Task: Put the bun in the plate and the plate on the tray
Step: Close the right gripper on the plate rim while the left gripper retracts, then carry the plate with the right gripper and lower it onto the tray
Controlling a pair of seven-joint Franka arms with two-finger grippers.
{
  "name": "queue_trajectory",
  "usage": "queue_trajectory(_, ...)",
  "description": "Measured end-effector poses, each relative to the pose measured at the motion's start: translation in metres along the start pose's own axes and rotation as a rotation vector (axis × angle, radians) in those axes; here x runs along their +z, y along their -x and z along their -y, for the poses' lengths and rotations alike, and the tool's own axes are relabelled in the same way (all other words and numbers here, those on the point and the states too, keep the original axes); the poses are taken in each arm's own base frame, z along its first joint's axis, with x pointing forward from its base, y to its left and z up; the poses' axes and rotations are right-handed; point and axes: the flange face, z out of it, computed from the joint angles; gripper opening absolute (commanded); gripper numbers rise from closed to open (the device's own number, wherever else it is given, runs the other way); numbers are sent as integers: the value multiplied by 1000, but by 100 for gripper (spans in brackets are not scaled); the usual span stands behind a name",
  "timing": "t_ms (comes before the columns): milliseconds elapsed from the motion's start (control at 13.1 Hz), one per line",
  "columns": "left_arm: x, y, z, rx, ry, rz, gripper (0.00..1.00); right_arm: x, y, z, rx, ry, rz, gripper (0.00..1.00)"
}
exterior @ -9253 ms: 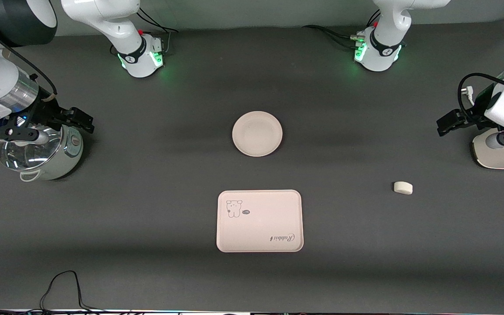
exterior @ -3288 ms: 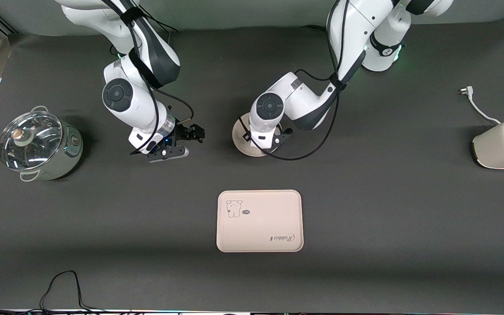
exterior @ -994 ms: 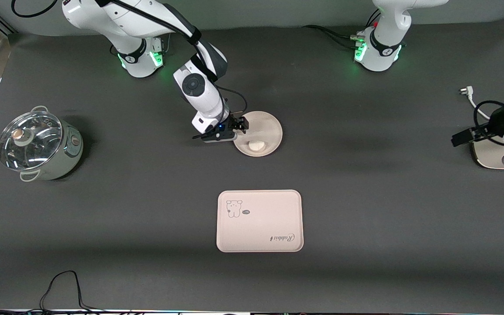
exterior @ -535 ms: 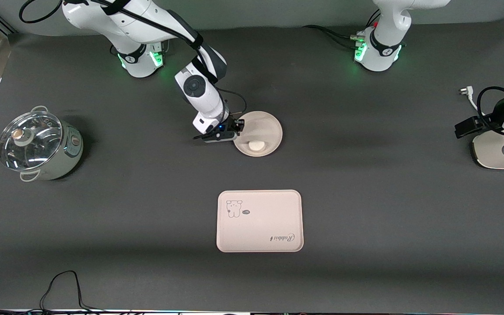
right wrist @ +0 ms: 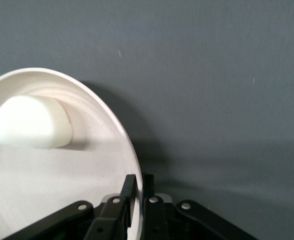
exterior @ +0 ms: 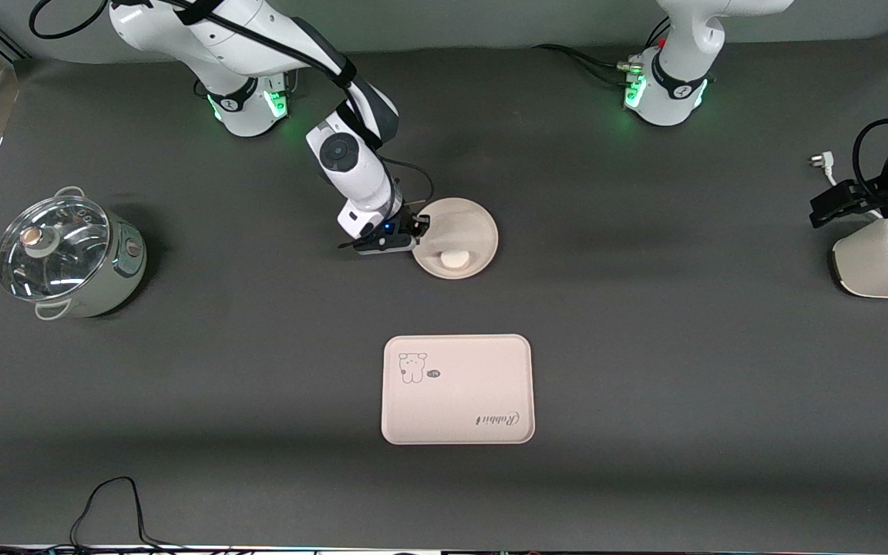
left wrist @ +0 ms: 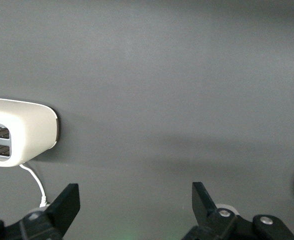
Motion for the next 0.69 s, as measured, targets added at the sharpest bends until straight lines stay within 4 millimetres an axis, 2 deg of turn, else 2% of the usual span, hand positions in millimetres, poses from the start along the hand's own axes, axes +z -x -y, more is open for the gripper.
queue_trajectory(153, -1, -1, 0, 0, 3, -11, 100, -20, -24, 14, 22, -7, 4, 0)
queue_trajectory(382, -3, -2, 1, -2, 4, -25, 100, -62, -67, 36, 63, -7, 25, 0)
queue_trajectory(688, -3, -3, 3, -7, 5, -31, 100, -132, -131, 52, 116, -43, 27, 0)
